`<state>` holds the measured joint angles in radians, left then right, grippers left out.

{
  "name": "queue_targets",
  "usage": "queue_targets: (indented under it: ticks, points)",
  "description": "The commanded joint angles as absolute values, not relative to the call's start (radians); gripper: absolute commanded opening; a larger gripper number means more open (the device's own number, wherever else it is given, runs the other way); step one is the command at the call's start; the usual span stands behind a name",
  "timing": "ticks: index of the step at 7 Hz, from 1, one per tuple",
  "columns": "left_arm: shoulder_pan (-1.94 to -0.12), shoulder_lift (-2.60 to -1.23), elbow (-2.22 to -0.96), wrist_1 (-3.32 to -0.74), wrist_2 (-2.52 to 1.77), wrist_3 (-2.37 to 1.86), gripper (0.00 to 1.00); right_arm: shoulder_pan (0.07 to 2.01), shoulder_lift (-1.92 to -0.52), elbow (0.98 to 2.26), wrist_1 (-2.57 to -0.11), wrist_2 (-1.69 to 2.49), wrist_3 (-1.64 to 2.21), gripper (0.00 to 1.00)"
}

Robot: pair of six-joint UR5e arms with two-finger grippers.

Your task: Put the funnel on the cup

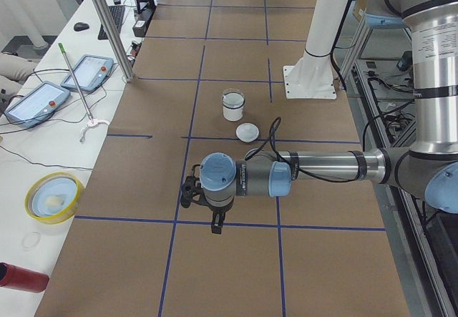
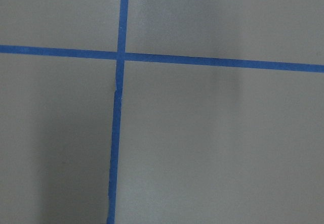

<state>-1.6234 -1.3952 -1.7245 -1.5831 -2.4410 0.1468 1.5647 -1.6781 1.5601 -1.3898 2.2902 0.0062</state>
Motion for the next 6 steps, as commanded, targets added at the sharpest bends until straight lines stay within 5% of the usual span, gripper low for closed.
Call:
queue_targets:
  ticks: [1,6]
  points:
    - [-1.637,-1.393,-1.724,-1.577,-2.384,0.146,1.0,1.565,-1.678,1.56,-1.39,2.29,0.006,1.0]
    - [-1.635,-1.385,-1.769,-1.578,-2.333,0.143,1.0,1.565,-1.678,1.56,-1.39,2.29,0.006,1.0]
